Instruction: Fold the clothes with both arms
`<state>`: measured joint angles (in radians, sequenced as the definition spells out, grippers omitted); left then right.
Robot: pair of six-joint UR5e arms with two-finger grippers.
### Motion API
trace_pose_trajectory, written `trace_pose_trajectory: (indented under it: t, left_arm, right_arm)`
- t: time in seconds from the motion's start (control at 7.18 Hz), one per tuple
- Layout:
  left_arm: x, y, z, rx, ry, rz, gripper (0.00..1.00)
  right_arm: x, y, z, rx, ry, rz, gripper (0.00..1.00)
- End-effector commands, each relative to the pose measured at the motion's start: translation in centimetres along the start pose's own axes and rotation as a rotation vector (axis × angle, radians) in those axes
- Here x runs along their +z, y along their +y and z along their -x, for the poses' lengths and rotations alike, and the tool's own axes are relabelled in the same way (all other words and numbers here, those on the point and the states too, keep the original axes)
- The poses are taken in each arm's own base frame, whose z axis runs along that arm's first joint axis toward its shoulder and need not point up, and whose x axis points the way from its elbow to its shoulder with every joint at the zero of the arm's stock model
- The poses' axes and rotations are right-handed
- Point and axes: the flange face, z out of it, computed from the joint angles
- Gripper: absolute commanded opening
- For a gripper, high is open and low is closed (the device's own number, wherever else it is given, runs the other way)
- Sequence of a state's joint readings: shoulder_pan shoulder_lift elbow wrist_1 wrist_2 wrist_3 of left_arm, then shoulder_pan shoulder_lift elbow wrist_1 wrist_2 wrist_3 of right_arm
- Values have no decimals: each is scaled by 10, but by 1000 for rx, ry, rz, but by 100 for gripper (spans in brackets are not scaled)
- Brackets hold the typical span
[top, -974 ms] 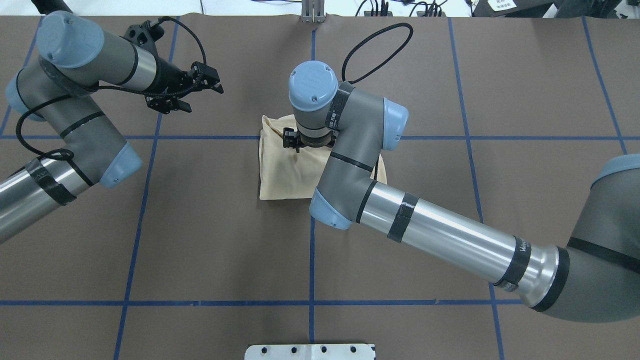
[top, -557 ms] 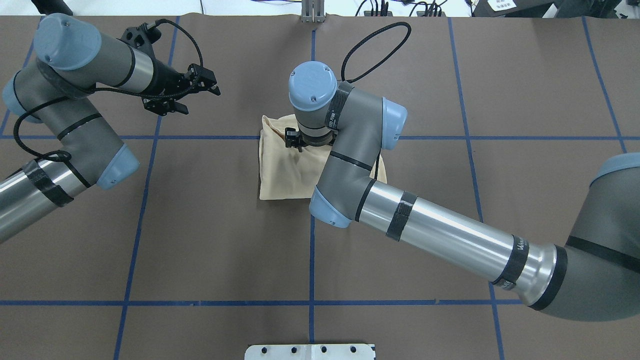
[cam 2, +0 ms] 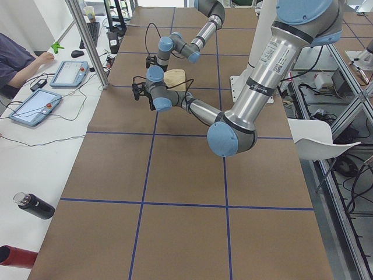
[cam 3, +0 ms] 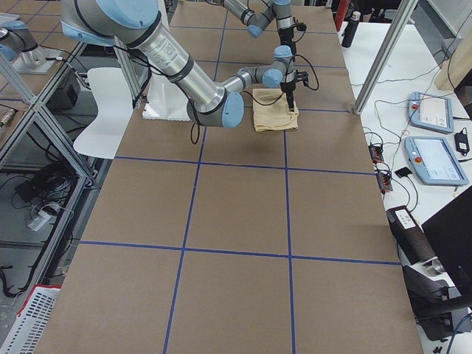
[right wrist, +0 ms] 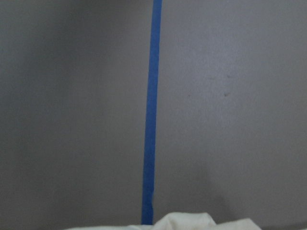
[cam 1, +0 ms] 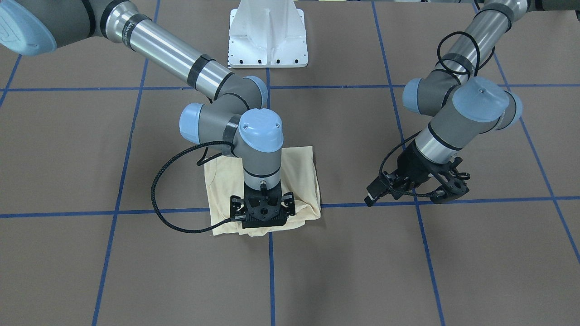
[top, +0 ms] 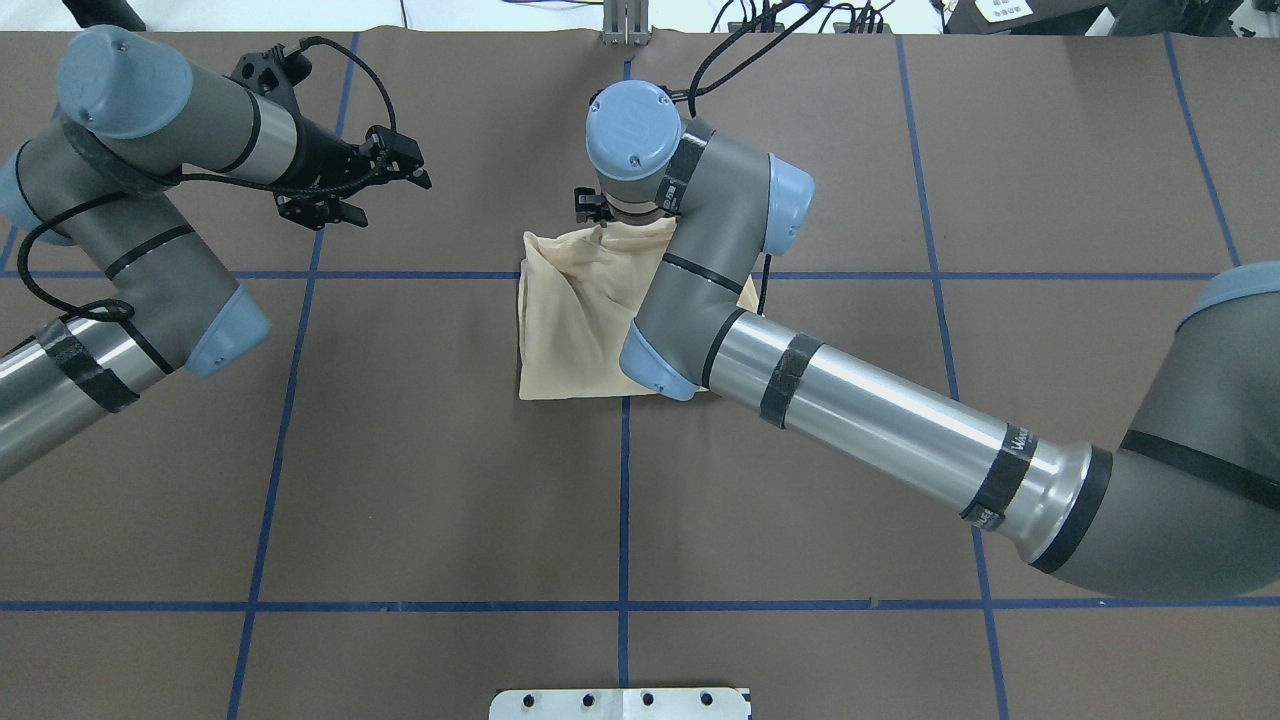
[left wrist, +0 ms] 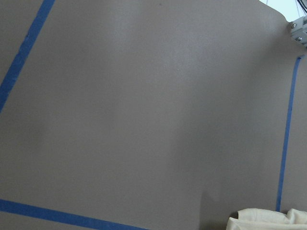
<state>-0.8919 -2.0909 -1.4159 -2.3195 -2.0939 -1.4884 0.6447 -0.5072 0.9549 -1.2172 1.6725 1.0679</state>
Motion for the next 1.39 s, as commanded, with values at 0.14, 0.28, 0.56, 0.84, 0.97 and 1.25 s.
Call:
trace_pose_trajectory:
  t: [0.14,0.28,0.56,0.84,0.97,1.25]
  left_arm:
    - [-4,-9,19,-16,-15,-12,99]
    - [-9,-15,21,-20,-14,-21,99]
    - [-11,-13,19,-18,-10,-9,99]
    - [-10,-12,20,-19,-13,-6,99]
    - [-9,-13,21,-22,-14,-6,99]
    - [-8,-12,21,-22,-16,-6,99]
  right_arm:
    - [-27,-31,3,-9,-25,-49,100]
    - [-34,-31,-2,-31,-44,-43,100]
    - [-29,14,-16,-47,-56,65,100]
    - [-21,42,-3,-59,-22,130,100]
    - [-19,52,4,-66,-23,149,100]
    - [-7,37,19,-75,13,127,100]
